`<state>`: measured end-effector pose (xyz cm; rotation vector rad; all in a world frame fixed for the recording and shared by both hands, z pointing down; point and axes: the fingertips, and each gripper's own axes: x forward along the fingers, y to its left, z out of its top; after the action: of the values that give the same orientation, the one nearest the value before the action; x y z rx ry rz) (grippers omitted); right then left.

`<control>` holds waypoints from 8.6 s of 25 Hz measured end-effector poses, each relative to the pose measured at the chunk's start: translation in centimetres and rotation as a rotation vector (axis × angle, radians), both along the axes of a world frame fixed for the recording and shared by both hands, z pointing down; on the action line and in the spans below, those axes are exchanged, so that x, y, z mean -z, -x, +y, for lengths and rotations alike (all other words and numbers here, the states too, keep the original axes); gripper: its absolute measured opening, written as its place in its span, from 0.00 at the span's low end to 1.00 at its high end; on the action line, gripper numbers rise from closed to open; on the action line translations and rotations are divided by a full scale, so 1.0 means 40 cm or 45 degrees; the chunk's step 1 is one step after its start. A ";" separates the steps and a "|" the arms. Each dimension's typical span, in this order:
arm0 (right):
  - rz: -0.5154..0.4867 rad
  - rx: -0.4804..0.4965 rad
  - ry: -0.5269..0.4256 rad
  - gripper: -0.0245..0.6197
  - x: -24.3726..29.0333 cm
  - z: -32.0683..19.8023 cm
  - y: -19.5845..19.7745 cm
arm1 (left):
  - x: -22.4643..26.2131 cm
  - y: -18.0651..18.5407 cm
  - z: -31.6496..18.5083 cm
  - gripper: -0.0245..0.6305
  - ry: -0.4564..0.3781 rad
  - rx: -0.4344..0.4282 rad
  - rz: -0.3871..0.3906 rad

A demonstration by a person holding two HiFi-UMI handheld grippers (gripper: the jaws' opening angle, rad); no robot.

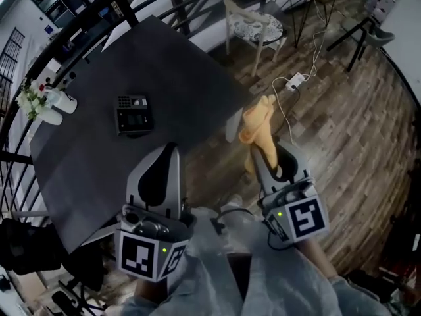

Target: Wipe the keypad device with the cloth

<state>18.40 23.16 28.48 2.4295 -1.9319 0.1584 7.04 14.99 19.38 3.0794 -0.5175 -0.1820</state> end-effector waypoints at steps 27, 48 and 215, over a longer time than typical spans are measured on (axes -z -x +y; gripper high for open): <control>0.047 0.465 0.128 0.19 -0.079 -0.342 0.174 | -0.060 0.195 -0.254 0.06 0.085 0.425 -0.041; 0.060 0.521 0.182 0.19 -0.117 -0.659 0.388 | -0.093 0.377 -0.494 0.06 0.083 0.389 -0.036; 0.031 1.144 0.628 0.19 -0.638 -0.967 0.263 | -0.153 0.264 -0.652 0.06 0.201 0.975 -0.116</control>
<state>7.87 -15.50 54.01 1.1302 -2.3830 0.4816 -3.51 -11.10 25.49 2.5823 -1.5960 0.0008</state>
